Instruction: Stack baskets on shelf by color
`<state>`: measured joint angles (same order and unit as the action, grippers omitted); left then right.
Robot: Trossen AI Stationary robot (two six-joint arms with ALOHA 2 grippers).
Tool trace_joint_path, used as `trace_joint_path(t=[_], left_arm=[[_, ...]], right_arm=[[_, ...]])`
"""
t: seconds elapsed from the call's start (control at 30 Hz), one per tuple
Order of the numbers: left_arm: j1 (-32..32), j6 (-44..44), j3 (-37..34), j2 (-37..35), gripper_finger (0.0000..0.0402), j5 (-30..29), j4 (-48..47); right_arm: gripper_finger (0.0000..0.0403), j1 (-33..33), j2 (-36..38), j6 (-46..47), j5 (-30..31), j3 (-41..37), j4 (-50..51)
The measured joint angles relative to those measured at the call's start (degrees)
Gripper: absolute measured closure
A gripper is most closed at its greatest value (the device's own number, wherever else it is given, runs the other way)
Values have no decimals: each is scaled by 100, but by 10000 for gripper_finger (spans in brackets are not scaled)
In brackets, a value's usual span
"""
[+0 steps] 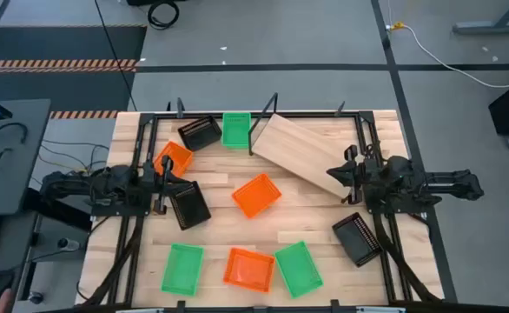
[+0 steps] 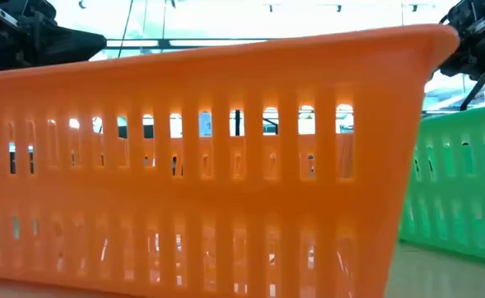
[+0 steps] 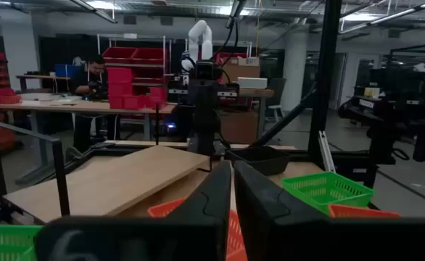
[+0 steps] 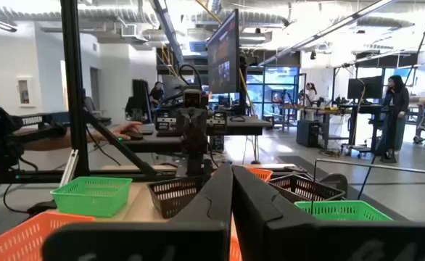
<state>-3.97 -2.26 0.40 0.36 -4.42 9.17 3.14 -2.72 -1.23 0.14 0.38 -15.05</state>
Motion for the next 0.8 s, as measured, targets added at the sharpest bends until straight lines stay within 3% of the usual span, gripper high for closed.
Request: trace_joint_path(t=[0.8], left_arm=[[-2, -2, 0, 0, 364, 2, 0]], right_arm=[[391, 1, 0, 0, 2, -2, 1]])
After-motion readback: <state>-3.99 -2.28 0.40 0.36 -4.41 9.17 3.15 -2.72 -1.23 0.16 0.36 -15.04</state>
